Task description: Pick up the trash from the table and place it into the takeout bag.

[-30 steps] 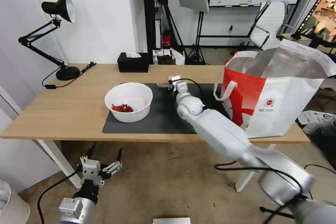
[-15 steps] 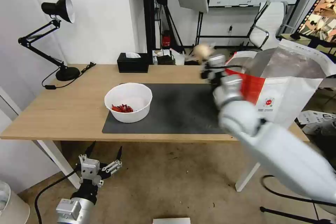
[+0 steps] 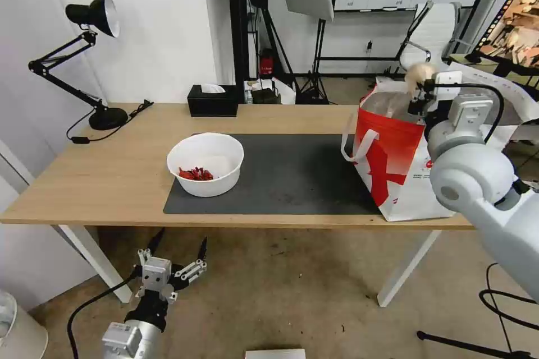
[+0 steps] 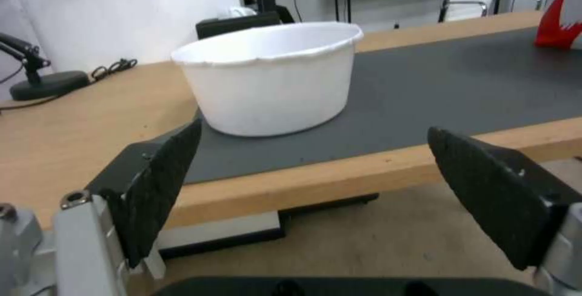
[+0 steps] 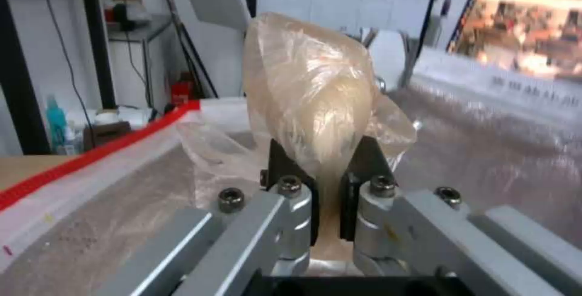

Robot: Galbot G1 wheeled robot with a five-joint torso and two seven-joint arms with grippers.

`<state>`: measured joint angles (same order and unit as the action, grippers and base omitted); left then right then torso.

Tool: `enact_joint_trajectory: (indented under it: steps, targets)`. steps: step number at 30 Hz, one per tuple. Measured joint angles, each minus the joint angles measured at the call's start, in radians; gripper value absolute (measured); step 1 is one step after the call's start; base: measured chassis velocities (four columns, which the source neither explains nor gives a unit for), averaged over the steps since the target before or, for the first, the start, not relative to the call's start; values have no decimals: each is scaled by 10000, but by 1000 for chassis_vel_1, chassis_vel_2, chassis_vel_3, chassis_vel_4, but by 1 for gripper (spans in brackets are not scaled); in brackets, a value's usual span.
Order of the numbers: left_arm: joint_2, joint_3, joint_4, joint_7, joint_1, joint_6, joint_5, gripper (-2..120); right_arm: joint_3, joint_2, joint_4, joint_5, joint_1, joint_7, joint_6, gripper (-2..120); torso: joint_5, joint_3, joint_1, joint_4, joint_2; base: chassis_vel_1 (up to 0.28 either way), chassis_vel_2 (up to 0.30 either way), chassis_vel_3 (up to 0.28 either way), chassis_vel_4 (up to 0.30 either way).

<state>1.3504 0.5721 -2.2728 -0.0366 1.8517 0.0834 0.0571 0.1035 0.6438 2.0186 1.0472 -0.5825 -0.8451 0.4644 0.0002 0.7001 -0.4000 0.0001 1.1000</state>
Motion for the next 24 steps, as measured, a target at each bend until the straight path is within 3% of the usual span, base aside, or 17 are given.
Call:
enact_joint_trajectory:
  steps: [3,7,16,19,21,23,24]
  targets:
    - [-41,57,-74,-2,46,-4,10,100,-6,21,-13,197,15,-81,6,7,-2,0,0,0,0,0,0,0,0]
    - [-152,138,-116,-3,65,-8,87,100,-30,-24,74,200,93,-88,207,26,-2,0,0,0,0,0,0,0,0]
    - [-196,162,-146,35,-9,0,300,100,-56,-237,208,381,235,-87,297,53,-3,0,0,-1,0,0,0,0,0]
    - [-160,121,-153,41,-20,3,303,100,21,-408,335,635,172,-89,315,70,-3,0,0,-1,0,0,0,0,0]
    - [-159,118,-154,42,-23,3,303,100,26,-420,345,649,160,-89,318,71,-3,-1,0,-1,0,0,0,0,0]
    - [-157,106,-157,46,-35,3,303,100,63,-476,396,770,88,-89,354,85,-2,-1,0,-1,0,0,0,0,0]
    - [-157,106,-157,46,-35,3,303,100,63,-476,396,770,88,-89,354,85,-2,-1,0,-1,0,0,0,0,0]
